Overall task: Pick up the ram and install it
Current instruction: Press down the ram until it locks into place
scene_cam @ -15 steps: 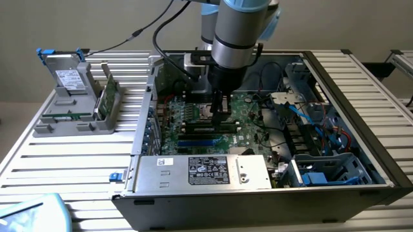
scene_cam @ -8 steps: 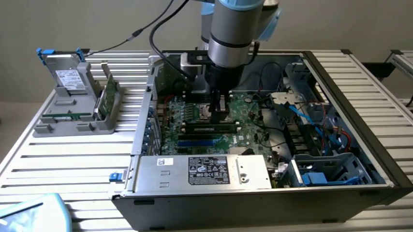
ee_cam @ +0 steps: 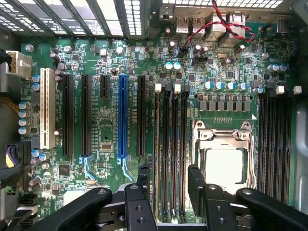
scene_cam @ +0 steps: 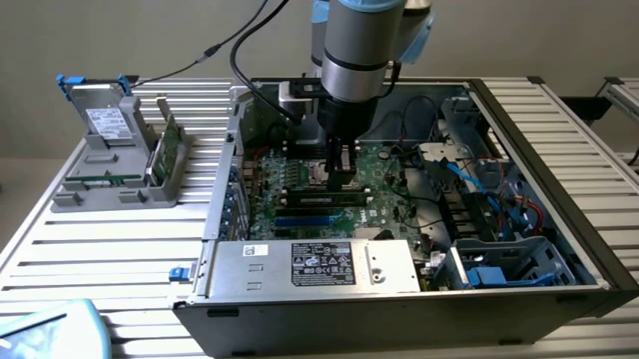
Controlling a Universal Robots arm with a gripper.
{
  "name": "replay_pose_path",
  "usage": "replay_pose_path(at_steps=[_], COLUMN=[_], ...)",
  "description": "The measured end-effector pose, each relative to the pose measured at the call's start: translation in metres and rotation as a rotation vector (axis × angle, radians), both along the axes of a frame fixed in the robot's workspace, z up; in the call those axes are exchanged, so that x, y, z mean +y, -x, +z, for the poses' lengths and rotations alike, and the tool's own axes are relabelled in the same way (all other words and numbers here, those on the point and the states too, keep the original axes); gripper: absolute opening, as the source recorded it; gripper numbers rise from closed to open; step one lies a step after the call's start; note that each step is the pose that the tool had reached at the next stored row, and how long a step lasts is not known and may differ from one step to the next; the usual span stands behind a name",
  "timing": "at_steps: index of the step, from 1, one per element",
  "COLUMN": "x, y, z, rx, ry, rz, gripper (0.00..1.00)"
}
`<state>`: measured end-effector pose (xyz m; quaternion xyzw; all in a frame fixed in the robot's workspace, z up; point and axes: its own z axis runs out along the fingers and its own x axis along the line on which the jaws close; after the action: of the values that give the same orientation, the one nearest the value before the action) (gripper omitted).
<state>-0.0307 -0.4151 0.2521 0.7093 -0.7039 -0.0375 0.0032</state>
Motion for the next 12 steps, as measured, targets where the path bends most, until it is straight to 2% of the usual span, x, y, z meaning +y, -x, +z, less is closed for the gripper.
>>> replay_pose_path(at_steps=[10,12], x=[0.0,0.0], y=[0.0,0.0], z=[0.0,0.0], rx=[0.0,0.0], ry=[0.0,0.0], rz=[0.0,0.0], gripper=[0.43,0.3])
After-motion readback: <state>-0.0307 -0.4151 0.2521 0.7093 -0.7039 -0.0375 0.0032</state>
